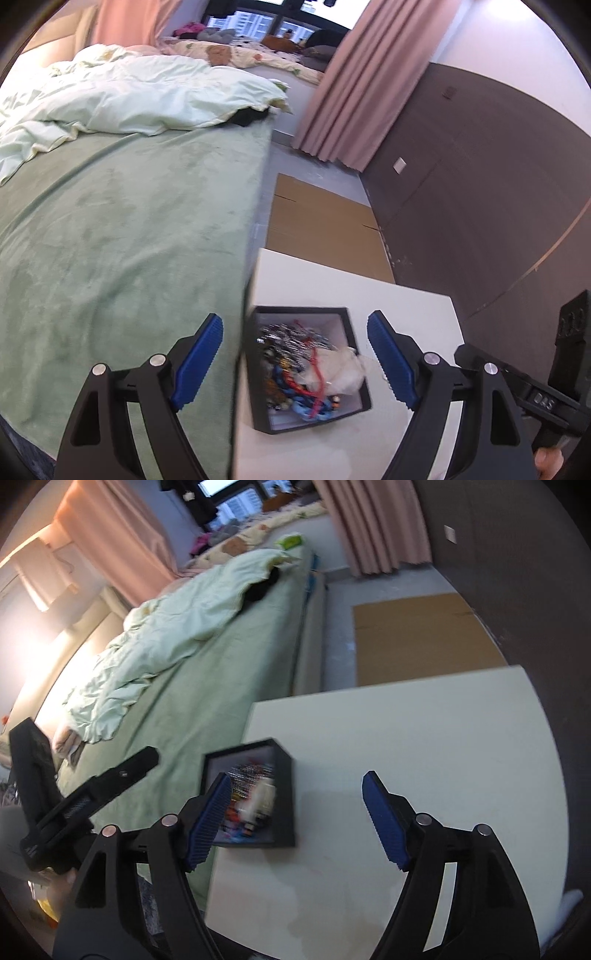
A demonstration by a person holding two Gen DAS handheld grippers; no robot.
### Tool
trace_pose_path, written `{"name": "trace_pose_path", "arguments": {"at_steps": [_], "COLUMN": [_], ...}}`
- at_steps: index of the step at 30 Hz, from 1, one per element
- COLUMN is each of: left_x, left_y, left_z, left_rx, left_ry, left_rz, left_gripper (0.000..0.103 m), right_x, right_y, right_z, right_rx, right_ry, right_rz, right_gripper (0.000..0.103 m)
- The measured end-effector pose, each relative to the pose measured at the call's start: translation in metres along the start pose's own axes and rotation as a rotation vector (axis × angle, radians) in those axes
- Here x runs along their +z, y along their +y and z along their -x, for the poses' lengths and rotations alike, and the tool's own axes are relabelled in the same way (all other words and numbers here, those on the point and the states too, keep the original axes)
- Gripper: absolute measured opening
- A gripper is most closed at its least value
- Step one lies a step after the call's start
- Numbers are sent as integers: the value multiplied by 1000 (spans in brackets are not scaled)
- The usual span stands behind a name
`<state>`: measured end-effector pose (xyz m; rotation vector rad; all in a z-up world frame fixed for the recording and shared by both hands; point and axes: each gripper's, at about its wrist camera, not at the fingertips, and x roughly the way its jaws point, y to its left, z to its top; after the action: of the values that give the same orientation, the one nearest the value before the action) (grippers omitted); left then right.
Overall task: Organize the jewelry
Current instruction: 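Lower the ring and necklace into the black box and open both grippers, then grasp the white butterfly brooch with the right gripper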
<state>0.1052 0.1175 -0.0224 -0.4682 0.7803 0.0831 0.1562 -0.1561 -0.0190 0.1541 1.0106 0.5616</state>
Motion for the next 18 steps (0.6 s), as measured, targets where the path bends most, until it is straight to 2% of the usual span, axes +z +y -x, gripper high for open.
{"name": "trace_pose_path", "arguments": {"at_steps": [9,15,18], "left_x": [-16,-25,-28], "left_y": [-41,-56,-54], "left_z": [-20,-38,-48], "left_rx": [-25,-6,16], "left_ry": [41,88,105], "left_rz": [-93,-167,-173], "left_gripper": [78,78,83], "right_x": [-12,-21,-27], "right_y": [-27,-37,-41], "right_z": [-5,-36,-57], "right_rx": [-87,-171,-197], "right_ry": [52,115,160], "right_rz": [67,118,123], "right_gripper": [73,73,73]}}
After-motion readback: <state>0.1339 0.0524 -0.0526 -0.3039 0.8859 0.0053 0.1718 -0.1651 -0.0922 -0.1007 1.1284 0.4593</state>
